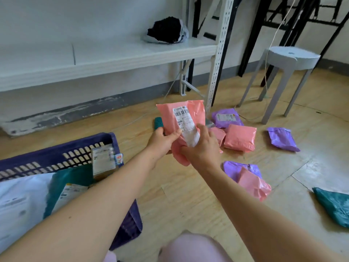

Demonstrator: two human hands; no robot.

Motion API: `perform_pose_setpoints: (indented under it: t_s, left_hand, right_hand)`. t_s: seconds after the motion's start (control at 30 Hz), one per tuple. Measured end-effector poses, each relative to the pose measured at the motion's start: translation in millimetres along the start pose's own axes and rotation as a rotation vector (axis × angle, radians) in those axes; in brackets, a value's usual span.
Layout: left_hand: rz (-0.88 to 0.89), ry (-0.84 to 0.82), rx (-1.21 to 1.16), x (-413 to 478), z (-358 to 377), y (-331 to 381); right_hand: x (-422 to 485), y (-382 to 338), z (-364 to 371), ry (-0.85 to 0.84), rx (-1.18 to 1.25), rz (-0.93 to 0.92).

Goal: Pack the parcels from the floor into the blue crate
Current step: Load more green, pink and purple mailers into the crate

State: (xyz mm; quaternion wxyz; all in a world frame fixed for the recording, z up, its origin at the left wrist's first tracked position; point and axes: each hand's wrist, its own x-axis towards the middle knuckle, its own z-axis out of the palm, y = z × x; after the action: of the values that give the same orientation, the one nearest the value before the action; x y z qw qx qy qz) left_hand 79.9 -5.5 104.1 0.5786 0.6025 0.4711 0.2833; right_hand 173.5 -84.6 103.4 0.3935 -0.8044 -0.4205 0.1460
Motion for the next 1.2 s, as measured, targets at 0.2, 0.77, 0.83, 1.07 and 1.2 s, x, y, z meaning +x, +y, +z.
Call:
perform_pose_setpoints:
  t_s: [0.2,0.77,0.83,1.07,1.2]
  left_hand:
    - [-0.003,0.163,-0.079,-11.4,-90.0,15.1]
    - [-0.208,0.464,-0.218,-51.1,-304.9,-67.9]
    - [-0.246,0.479,-0.212,-49.5,-314.4,-89.6]
    - [-0.321,0.483,-0.204,-31.9,-325.9,-145.2]
    - [-0.362,0.454,-0.18,-21.3,-330.9,-167.8]
  right_hand:
    - [-1.5,-78.6,37.9,-0.086,-0.061,-0.163]
    - [-35.7,-172.5,202.0,-0.44,0.025,-0.31]
    - [-34.6,-169.7,221.0,-0.498,0.018,-0.272]
    - [-34.8,-160.1,270.8,-0.667,-0.077,-0.28]
    - [-28.6,-160.8,288.7,-0.711,-0.195,-0.374]
